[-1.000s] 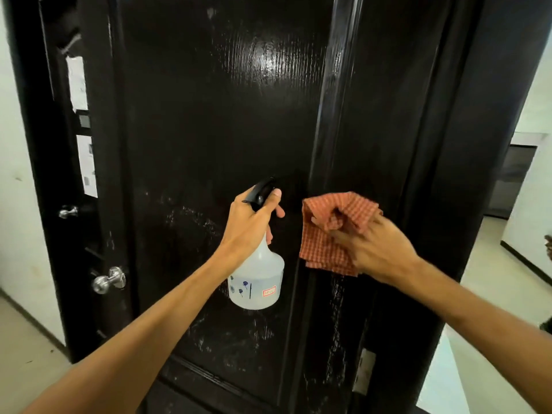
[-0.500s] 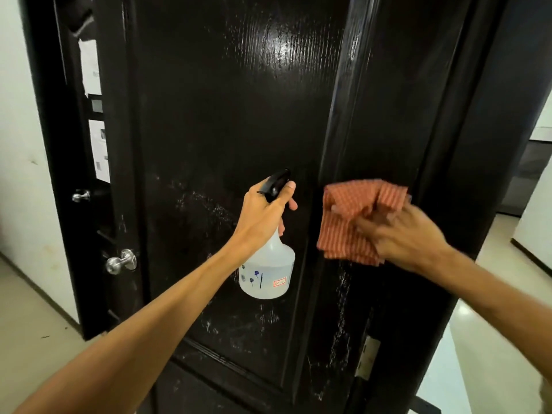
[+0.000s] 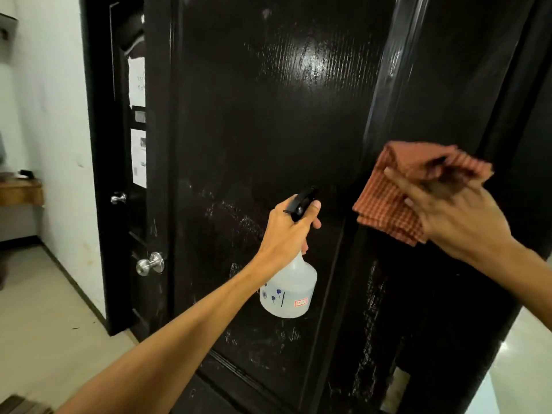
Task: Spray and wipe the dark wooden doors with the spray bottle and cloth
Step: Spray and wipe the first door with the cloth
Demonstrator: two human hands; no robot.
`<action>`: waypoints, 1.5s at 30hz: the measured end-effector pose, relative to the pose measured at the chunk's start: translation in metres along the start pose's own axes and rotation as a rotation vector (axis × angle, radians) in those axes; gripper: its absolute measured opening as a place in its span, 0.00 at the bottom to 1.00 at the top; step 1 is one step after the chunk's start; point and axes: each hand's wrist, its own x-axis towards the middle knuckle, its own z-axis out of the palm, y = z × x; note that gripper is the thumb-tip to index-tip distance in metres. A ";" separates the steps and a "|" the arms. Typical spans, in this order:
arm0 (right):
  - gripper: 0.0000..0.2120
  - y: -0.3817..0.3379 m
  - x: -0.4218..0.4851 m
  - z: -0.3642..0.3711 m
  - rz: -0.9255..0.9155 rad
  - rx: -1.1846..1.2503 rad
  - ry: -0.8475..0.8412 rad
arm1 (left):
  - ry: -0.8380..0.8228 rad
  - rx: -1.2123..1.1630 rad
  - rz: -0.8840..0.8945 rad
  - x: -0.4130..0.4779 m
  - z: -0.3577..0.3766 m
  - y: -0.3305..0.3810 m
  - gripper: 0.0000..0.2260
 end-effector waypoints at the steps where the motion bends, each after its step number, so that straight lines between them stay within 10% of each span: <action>1: 0.30 -0.001 0.005 -0.005 0.045 0.006 0.041 | 0.007 -0.007 0.002 0.001 0.001 0.000 0.09; 8: 0.38 -0.067 -0.094 0.042 -0.335 0.014 -0.198 | -0.018 -0.015 -0.014 -0.014 0.007 -0.008 0.08; 14: 0.35 -0.023 -0.022 0.002 -0.006 0.031 -0.047 | -0.010 -0.020 -0.011 -0.020 0.014 -0.013 0.06; 20: 0.37 -0.060 -0.065 0.027 -0.209 0.017 -0.176 | -0.015 -0.026 -0.033 -0.030 0.016 -0.019 0.03; 45: 0.24 -0.082 -0.042 0.035 0.039 0.193 0.027 | 0.055 -0.020 -0.020 -0.047 0.025 -0.034 0.03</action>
